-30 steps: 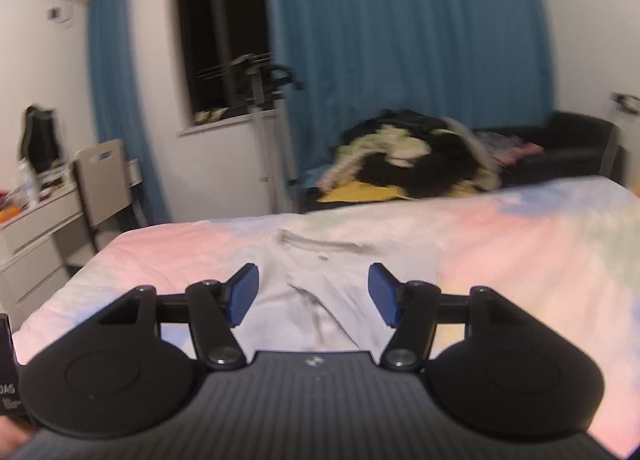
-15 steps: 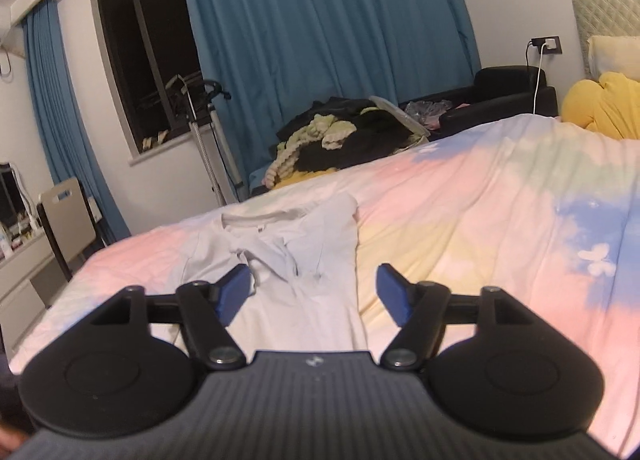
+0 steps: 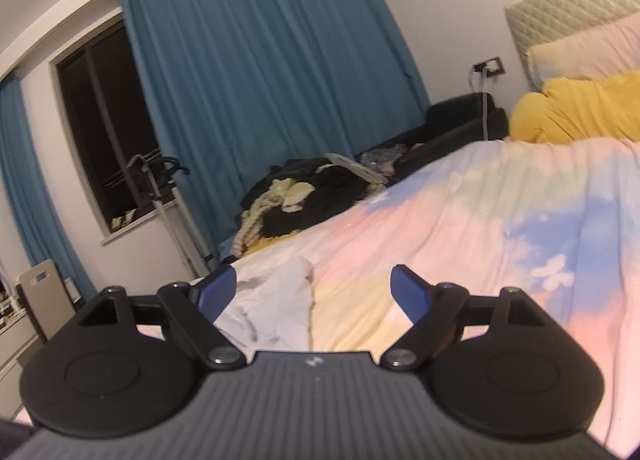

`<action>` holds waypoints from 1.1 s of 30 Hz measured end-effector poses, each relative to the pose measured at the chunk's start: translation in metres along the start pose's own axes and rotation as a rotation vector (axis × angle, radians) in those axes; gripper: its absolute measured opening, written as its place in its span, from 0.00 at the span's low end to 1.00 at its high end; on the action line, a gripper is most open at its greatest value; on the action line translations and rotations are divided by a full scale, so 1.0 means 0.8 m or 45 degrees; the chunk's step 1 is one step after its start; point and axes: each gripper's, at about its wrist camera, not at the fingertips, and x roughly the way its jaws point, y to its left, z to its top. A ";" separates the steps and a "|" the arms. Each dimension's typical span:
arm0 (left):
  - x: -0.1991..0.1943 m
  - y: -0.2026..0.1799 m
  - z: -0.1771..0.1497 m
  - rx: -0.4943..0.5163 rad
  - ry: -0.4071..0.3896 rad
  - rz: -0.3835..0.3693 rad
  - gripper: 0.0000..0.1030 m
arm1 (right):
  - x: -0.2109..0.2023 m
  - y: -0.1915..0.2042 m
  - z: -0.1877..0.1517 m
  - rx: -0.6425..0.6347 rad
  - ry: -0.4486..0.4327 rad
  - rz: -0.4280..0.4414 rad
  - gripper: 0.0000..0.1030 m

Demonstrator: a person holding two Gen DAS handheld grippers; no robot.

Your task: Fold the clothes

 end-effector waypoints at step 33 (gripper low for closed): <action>-0.253 0.215 -0.043 -0.544 0.068 0.568 0.77 | 0.064 0.038 -0.087 0.023 0.836 0.092 0.74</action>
